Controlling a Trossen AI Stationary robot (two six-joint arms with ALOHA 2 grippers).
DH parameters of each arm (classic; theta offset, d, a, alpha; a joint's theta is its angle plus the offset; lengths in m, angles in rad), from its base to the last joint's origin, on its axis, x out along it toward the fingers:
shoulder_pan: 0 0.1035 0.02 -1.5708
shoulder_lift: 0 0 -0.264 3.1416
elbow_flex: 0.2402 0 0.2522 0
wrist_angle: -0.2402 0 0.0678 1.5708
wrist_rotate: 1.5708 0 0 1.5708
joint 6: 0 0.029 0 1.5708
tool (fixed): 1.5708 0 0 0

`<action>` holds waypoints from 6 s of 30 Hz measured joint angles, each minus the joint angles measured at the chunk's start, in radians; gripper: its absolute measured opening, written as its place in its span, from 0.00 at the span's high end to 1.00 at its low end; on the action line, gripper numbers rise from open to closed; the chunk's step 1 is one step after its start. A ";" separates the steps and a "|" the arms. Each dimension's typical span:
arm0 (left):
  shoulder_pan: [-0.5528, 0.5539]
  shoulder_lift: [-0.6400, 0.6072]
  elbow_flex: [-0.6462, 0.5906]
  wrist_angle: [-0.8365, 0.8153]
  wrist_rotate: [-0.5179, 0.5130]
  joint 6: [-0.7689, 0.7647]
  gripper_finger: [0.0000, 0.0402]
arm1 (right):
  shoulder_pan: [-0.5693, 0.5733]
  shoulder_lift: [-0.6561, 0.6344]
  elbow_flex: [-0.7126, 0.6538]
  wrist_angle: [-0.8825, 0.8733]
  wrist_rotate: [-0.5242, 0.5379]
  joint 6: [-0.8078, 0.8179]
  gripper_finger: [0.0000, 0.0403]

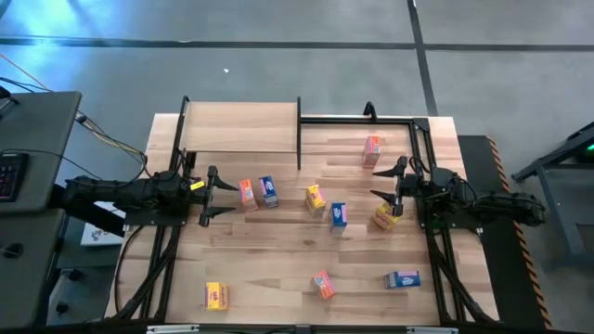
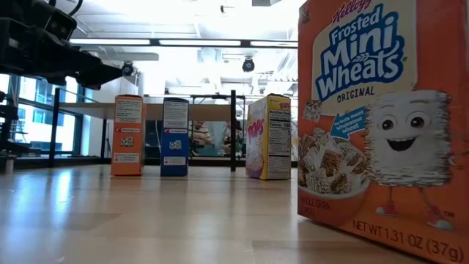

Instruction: Stack cereal on shelf

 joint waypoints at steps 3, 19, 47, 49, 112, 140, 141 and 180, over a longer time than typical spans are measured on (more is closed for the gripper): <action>0.000 0.000 0.000 0.000 0.000 0.000 0.33 | 0.000 0.000 0.000 0.000 0.000 0.000 0.38; 0.000 0.000 0.000 0.000 0.000 0.000 0.33 | 0.000 0.000 0.000 0.000 0.000 0.000 0.38; 0.000 0.000 0.000 0.000 0.000 0.000 0.33 | 0.000 0.000 0.000 0.000 0.000 0.000 0.38; 0.000 0.000 0.000 0.000 0.000 0.000 0.33 | 0.000 0.000 0.000 0.000 0.000 0.000 0.38; 0.000 0.022 0.054 0.143 -0.388 -0.287 0.33 | 0.000 0.000 0.000 0.000 0.000 0.000 0.38; 0.000 0.625 0.643 -0.346 -0.667 -0.689 0.33 | 0.000 0.000 0.000 0.000 0.000 0.000 0.38; 0.000 0.639 0.663 -0.375 -0.671 -0.708 0.33 | 0.000 0.000 0.000 0.000 0.000 0.000 0.38; 0.000 0.988 0.824 -0.824 -0.422 -1.281 0.24 | 0.000 0.000 0.000 0.000 0.000 0.000 0.38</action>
